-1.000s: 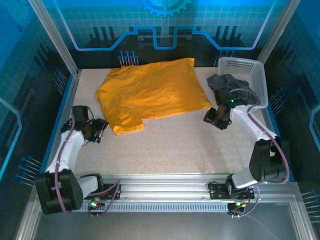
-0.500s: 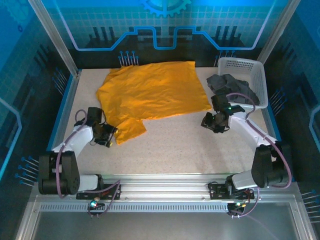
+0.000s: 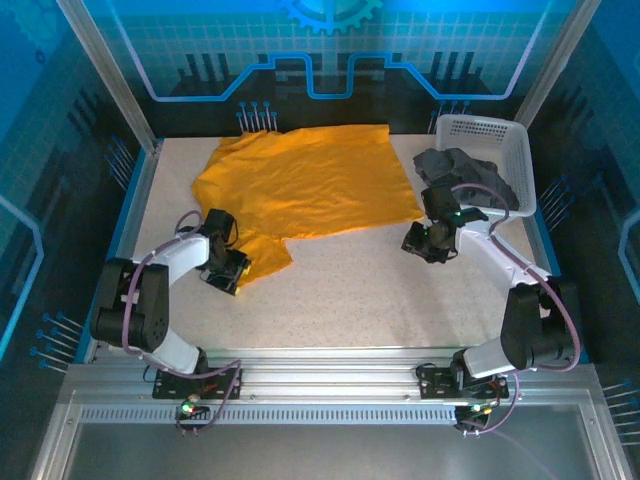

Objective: Fold and stack the t-shirts

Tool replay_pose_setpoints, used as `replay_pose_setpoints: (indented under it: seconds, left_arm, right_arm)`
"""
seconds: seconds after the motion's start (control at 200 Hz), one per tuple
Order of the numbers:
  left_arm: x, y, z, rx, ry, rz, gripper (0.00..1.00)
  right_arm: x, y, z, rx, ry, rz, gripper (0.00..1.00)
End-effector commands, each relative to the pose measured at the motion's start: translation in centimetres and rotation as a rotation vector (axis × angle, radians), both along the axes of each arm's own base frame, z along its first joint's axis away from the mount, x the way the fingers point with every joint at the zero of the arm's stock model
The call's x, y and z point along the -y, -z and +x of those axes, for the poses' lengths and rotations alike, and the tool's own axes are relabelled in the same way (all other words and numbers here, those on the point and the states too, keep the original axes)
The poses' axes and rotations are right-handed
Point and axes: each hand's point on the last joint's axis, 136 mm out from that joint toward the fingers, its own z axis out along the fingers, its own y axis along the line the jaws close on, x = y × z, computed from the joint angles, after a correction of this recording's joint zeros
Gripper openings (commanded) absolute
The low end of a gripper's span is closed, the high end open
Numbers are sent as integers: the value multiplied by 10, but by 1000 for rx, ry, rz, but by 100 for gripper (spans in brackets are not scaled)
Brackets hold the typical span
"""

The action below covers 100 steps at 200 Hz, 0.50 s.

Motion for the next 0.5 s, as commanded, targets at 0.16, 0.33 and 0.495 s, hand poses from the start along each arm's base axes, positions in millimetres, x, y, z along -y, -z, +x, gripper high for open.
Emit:
replay_pose_setpoints:
  seconds: [0.16,0.33,0.495]
  left_arm:
    - [-24,-2,17,36,96,168,0]
    - [-48,-27,-25,33,123,258,0]
    - [-82,-31,-71,48,-5,283,0]
  right_arm:
    - [9,-11,8,30,40,-23,31]
    - [24,-4,-1,22,135,-43,31]
    - [30,7,-4,19,210,-34,32]
